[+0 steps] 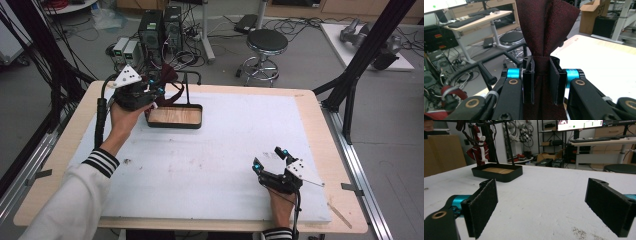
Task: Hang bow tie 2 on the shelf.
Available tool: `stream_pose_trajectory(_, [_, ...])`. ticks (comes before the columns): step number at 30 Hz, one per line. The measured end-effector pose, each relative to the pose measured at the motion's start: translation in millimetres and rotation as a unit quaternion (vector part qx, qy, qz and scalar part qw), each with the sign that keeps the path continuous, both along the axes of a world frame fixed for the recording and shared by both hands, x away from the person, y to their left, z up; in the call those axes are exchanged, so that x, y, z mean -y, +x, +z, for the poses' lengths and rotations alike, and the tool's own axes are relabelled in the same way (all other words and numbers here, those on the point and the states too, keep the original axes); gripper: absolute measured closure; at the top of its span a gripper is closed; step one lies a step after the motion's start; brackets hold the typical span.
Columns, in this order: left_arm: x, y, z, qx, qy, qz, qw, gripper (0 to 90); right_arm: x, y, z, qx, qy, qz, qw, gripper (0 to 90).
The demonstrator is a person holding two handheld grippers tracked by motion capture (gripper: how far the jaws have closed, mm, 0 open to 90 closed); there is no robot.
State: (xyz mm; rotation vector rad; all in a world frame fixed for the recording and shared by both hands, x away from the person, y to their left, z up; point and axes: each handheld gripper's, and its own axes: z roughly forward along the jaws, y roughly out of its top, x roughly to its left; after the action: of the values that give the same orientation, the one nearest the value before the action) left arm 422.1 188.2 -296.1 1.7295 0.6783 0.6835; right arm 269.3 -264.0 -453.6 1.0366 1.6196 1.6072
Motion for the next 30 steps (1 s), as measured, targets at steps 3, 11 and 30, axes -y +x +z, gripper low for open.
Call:
stream_pose_trajectory(3, [0.6, 2.1, 3.0, 0.001, 0.003, 0.003, 1.0000, 75.7, 0.0, 0.0, 0.1, -0.001, 0.000, 0.000, 1.0000, 10.3])
stream_pose_trajectory(11, [1.9, 13.9, 11.7, 0.000, 0.018, 0.013, 0.9998, 75.6, 0.1, 0.4, 0.1, 0.000, -0.001, 0.000, 1.0000, 10.3])
stream_pose_trajectory(30, [10.9, 36.6, 18.1, -0.014, 0.009, 0.010, 0.9998, 75.7, 0.9, 0.5, 0.0, -0.001, 0.002, 0.000, 1.0000, 10.3])
